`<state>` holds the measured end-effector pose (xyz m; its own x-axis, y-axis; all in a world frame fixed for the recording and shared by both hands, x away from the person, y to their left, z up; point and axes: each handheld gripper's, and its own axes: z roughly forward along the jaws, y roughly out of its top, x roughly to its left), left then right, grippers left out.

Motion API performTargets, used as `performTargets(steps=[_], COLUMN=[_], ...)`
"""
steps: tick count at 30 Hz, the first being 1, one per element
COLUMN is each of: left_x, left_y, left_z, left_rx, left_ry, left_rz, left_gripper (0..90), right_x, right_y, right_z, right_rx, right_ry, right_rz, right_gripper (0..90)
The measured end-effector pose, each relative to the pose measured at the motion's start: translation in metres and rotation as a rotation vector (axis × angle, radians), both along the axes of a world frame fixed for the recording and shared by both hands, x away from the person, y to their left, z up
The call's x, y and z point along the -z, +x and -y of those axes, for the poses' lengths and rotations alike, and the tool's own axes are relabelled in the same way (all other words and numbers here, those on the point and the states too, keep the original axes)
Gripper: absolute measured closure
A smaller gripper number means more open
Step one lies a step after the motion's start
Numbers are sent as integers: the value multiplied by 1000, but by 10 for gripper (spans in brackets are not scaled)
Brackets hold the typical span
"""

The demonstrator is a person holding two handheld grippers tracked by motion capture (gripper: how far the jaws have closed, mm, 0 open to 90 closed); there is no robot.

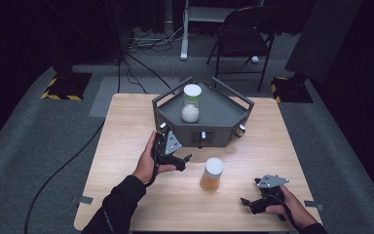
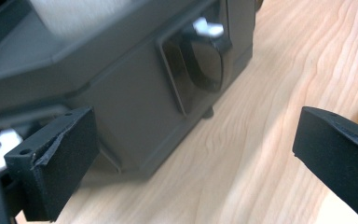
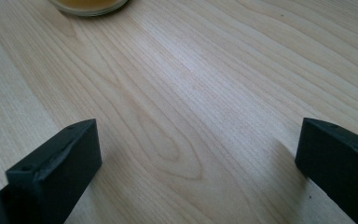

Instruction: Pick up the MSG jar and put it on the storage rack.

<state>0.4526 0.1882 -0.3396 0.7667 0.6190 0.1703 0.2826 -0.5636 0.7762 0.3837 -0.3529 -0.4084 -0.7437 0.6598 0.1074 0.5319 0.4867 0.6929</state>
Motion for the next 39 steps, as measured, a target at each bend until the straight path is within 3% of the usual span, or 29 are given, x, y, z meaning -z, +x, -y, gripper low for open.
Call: performTargets(steps=[18,26,39], left_x=[11,14,17], left_y=[-22,-32,-45], left_z=[-14,-24,-51], left_rx=[30,19,-13], left_ry=[72,105,116], left_rz=[-71,-100,-165], left_gripper=[6,7,9], right_x=[0,0,0], right_y=[0,-1,0], right_z=[0,0,0], right_rx=[2,2,1], right_ry=[0,0,-2], right_rz=[0,0,-1], right_gripper=[0,0,0])
